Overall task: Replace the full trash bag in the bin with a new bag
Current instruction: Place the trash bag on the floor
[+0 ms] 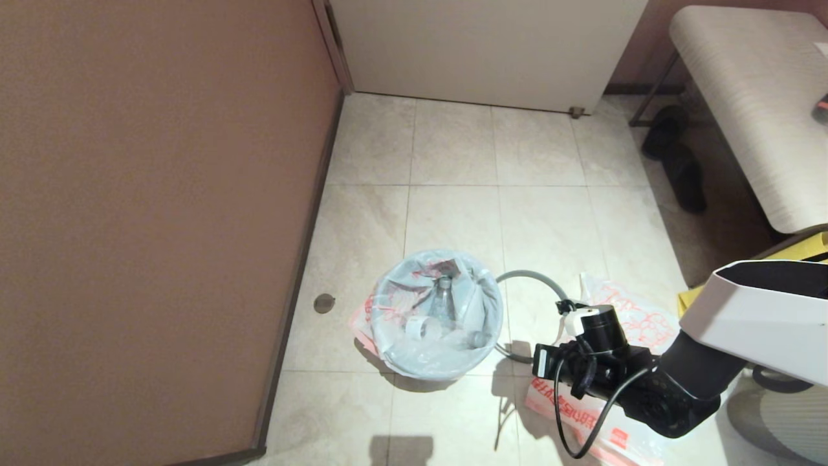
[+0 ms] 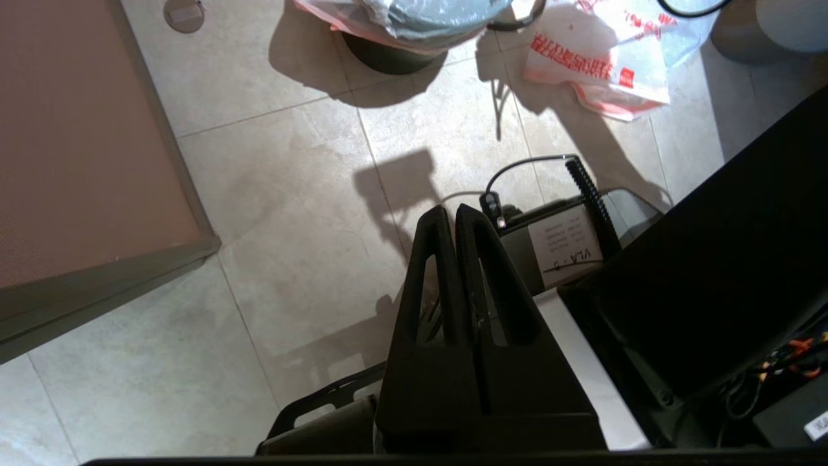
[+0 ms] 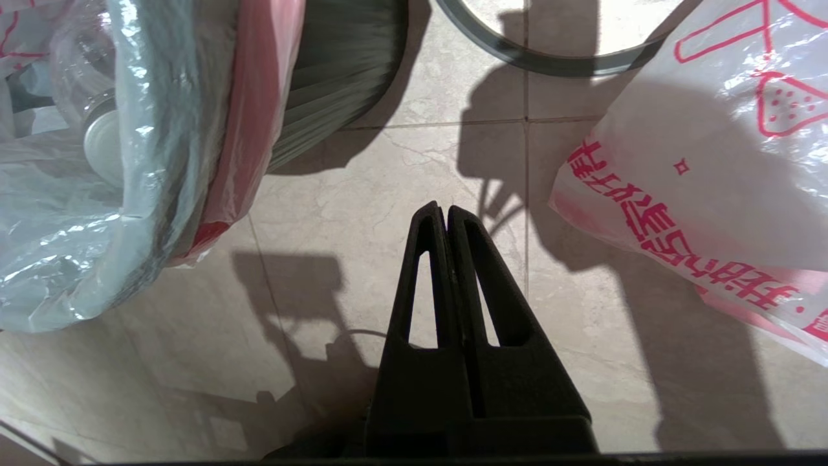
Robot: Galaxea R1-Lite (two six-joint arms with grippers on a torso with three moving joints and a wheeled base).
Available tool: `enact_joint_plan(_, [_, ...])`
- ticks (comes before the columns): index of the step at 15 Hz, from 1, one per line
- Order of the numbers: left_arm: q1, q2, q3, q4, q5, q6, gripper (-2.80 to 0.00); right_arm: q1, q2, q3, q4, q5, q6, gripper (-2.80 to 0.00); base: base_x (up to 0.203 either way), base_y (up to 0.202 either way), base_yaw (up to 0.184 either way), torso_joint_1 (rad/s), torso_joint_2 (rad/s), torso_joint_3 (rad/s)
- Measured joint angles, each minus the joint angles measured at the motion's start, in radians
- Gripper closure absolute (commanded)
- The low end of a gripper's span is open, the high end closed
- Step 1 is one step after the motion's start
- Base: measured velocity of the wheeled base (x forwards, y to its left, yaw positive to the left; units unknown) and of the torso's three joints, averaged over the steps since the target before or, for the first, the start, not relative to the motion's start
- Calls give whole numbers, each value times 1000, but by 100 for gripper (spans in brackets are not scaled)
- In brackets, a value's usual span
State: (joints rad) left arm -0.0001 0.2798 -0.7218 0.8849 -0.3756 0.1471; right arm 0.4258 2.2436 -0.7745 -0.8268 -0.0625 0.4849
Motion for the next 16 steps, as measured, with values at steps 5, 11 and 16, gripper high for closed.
enact_joint_plan(5, [1,-33,350,-399,196,-34,0,0,1,0,-8,0,0,0,0,0,0,0,0,0])
enact_joint_plan(11, [30,-62,679,-877,367,39,0,0,4,23,-106,-24,-3,0,0,0,0,0,0,0])
enact_joint_plan(16, [20,-104,710,-880,357,-5,0,11,23,37,-168,-68,-44,0,0,0,0,0,0,0])
